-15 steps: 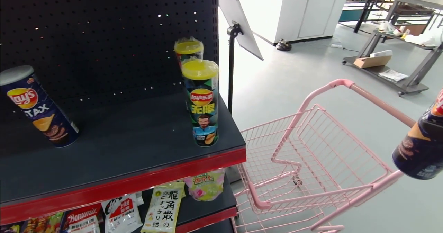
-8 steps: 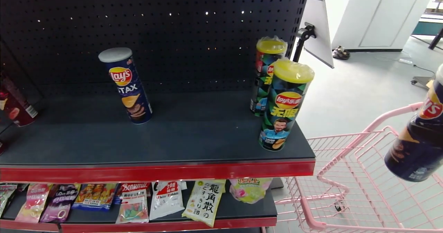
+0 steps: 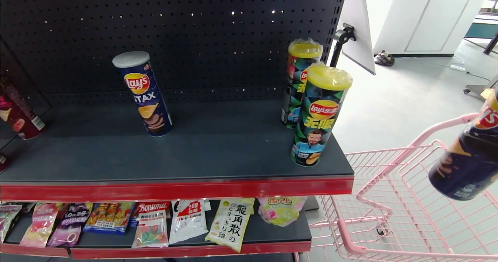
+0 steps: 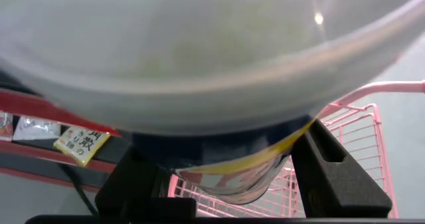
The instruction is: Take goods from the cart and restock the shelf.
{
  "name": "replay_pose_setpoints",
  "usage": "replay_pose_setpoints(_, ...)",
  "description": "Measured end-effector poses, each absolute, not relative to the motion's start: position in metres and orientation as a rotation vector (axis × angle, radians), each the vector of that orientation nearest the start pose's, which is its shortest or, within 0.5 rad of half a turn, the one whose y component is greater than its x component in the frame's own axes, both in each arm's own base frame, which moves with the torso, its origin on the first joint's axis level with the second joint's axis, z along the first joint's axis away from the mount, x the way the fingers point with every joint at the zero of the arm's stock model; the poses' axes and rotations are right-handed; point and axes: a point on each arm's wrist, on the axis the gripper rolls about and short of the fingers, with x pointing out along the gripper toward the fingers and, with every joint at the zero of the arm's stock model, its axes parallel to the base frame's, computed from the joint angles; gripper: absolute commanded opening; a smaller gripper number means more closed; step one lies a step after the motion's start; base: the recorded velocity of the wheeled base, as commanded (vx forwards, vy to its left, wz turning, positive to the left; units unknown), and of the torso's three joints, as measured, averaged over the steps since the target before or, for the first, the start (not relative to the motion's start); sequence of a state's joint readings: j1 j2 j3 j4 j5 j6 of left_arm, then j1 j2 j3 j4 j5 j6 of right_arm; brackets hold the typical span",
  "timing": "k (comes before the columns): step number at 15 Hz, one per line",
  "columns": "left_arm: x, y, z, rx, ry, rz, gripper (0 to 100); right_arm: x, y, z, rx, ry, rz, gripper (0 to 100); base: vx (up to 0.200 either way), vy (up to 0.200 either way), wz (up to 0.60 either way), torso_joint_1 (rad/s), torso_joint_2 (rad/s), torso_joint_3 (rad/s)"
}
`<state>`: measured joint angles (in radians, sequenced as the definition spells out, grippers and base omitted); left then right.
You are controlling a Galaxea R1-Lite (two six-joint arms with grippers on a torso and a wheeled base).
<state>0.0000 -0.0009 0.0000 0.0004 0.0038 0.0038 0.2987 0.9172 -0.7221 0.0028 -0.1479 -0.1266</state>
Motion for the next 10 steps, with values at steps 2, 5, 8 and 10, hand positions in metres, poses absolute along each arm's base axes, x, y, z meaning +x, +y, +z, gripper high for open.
replay_pose_setpoints(2,-0.0229,0.0001,0.0755,0.004,-0.001,0.003,100,0.0994,0.0271,0.2594,-0.164,0.174,0.161,0,-0.200,0.000,0.00,-0.012,0.00,0.005)
replay_pose_setpoints(5,-0.0229,0.0001,0.0756,0.004,-0.001,0.004,100,0.0986,0.0269,0.2591,-0.164,0.173,0.164,0,0.000,0.000,0.00,0.000,0.00,0.000)
replay_pose_setpoints(8,-0.0229,0.0001,0.0756,0.004,-0.001,0.004,100,0.0980,0.0276,0.2579,-0.162,0.176,0.197,0,0.000,0.200,0.00,0.009,0.00,0.004)
replay_pose_setpoints(10,-0.0229,0.0001,0.0755,0.004,-0.001,0.003,100,0.0970,0.0280,0.2570,-0.160,0.177,0.222,0,0.000,0.200,0.00,0.015,0.00,0.002)
